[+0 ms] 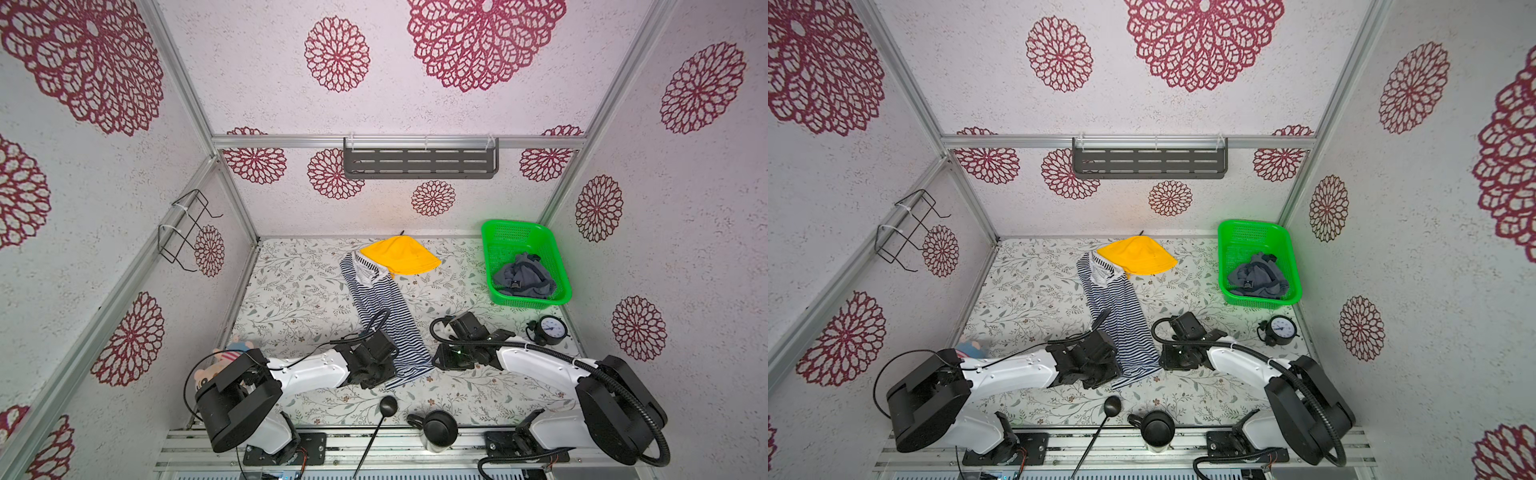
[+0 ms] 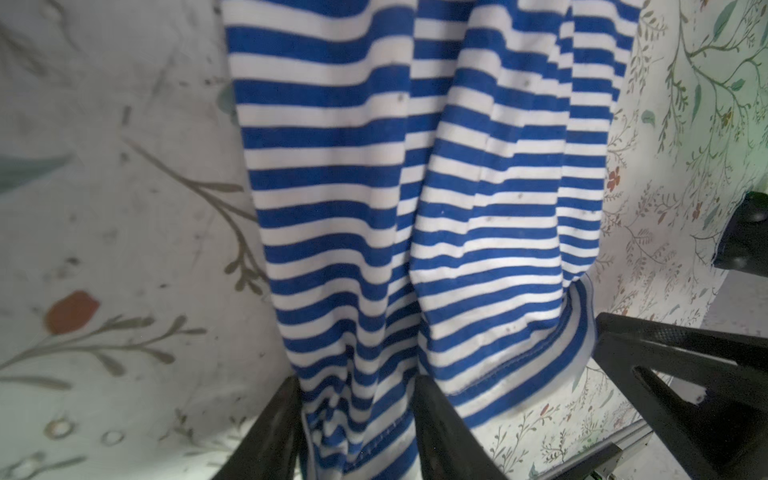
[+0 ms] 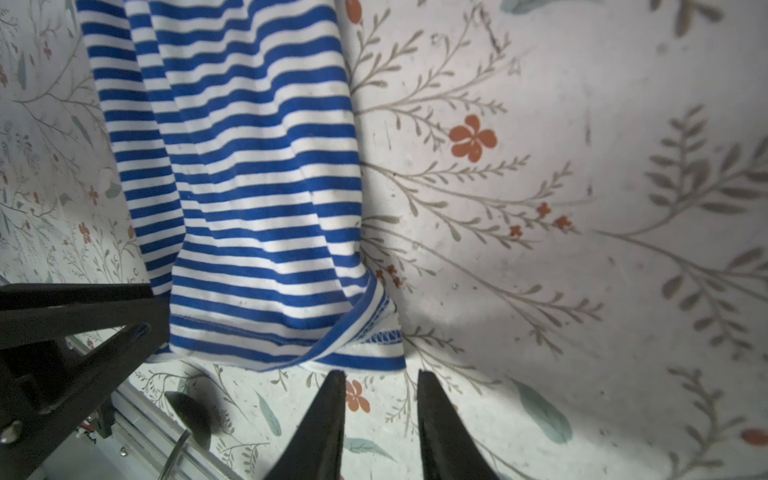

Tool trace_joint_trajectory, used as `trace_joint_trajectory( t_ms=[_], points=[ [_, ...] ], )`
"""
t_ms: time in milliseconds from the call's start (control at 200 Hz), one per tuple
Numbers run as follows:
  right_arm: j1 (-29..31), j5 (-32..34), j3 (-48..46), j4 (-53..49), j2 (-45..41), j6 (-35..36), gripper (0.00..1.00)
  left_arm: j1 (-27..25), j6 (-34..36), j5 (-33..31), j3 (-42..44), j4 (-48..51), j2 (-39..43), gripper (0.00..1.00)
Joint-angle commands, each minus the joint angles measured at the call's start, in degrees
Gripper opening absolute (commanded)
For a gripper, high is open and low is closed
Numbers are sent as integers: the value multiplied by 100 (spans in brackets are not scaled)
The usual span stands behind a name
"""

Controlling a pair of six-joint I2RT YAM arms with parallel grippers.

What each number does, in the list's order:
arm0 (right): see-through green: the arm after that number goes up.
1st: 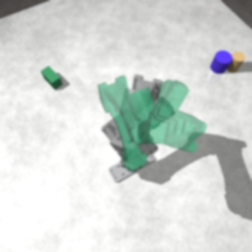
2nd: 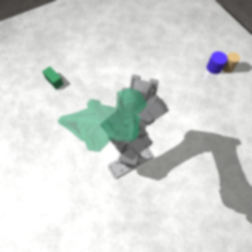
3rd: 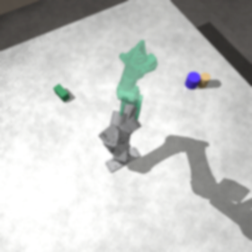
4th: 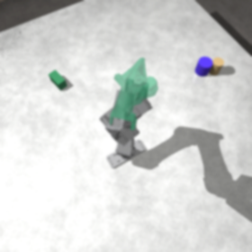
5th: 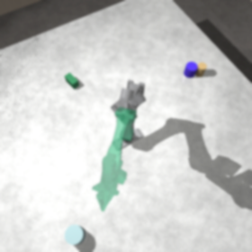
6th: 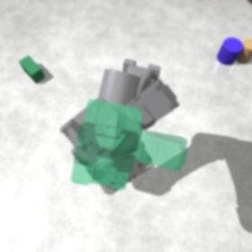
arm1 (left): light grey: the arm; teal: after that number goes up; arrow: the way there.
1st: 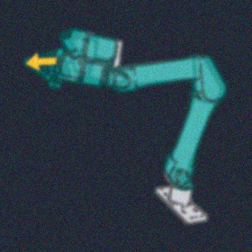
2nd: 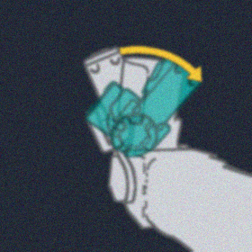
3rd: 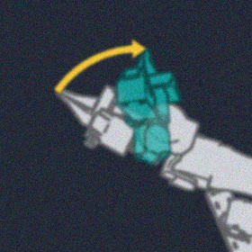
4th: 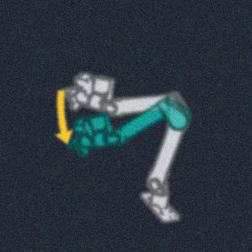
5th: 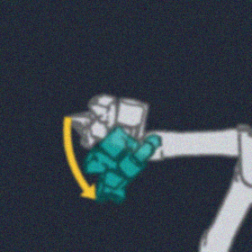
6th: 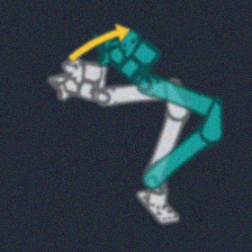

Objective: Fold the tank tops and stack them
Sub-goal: 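Grasp the hem end nearest the robot with both grippers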

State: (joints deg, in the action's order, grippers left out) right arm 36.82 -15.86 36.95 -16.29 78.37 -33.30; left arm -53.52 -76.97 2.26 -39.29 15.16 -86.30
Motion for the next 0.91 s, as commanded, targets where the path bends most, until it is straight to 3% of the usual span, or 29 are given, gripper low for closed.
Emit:
trace_joint_trajectory(
  t_ms=[0, 320, 445, 671, 901],
  points=[
    [53, -14, 95, 176, 90, -104, 33, -123, -65, 132, -53, -170, -190, 40],
    [179, 123, -20, 235, 171, -215, 31, -133, 55, 91, -62, 170, -145, 10],
    [288, 160, -13, 222, 152, -238, 21, -126, 98, -4, -37, 271, -11, 2],
    [343, 214, 140, 49, 36, -223, 0, -124, 70, -89, 115, 365, 243, 0],
    [396, 242, 447, -498, -304, -160, 0, -119, 50, -360, 203, 930, 869, 0]
  ],
)
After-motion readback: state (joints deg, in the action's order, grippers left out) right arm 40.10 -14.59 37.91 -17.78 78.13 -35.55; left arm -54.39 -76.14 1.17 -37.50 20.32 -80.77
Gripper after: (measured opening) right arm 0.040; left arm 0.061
